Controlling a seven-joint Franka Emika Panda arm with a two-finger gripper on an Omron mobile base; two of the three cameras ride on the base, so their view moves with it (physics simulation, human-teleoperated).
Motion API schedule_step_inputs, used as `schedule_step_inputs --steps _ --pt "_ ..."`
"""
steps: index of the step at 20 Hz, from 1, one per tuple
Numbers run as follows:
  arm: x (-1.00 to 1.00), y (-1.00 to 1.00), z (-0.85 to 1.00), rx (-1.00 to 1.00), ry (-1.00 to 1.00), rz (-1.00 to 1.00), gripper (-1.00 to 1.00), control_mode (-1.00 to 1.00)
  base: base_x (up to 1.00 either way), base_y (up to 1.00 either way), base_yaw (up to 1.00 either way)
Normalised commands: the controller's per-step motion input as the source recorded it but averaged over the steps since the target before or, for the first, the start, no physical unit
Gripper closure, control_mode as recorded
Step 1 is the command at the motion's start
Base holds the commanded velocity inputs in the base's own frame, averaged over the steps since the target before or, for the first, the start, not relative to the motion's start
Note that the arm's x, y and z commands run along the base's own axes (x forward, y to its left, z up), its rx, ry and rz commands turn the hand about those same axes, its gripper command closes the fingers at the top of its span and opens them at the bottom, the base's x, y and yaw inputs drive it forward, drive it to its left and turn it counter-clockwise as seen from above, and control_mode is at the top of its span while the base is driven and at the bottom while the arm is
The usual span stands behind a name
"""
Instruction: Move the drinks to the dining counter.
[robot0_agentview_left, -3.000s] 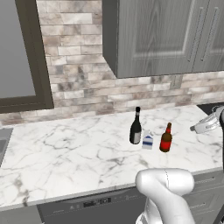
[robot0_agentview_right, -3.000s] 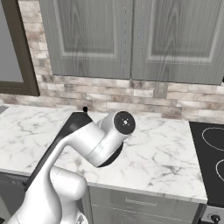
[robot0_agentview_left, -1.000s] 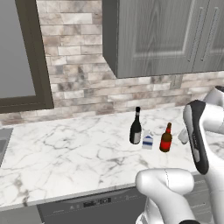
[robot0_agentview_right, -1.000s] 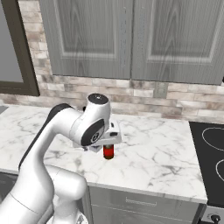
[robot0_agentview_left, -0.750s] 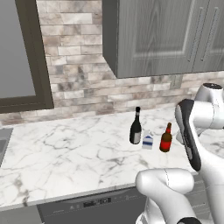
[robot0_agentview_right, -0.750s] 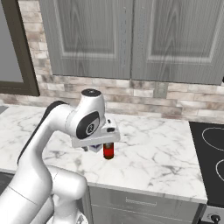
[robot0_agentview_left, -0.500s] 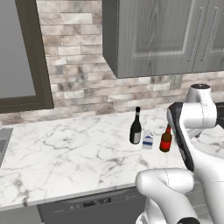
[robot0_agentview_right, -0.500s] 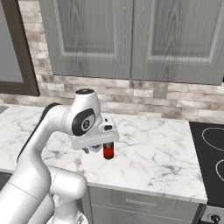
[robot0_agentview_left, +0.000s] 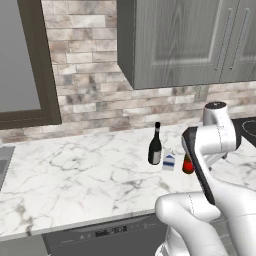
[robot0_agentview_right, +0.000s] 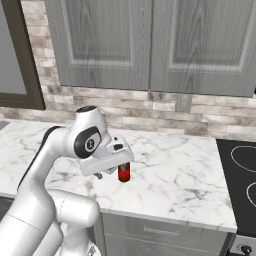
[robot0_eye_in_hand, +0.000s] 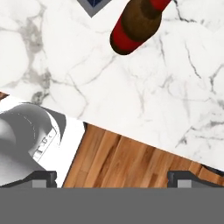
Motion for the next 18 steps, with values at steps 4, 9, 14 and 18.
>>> schedule_step_inputs --steps 4,9,14,18 --pt "0.00 0.00 0.00 0.00 0.00 0.00 -1.00 -1.00 0.00 0.00 0.00" --pt "0.00 0.00 0.00 0.02 0.00 0.00 -1.00 -1.00 0.00 0.00 0.00" --pt "0.13 0.05 0.00 0.01 0.00 0.00 -1.00 -1.00 0.00 0.00 0.00" --pt "0.24 0.11 0.00 0.01 0.00 0.00 -1.00 -1.00 0.00 0.00 0.00"
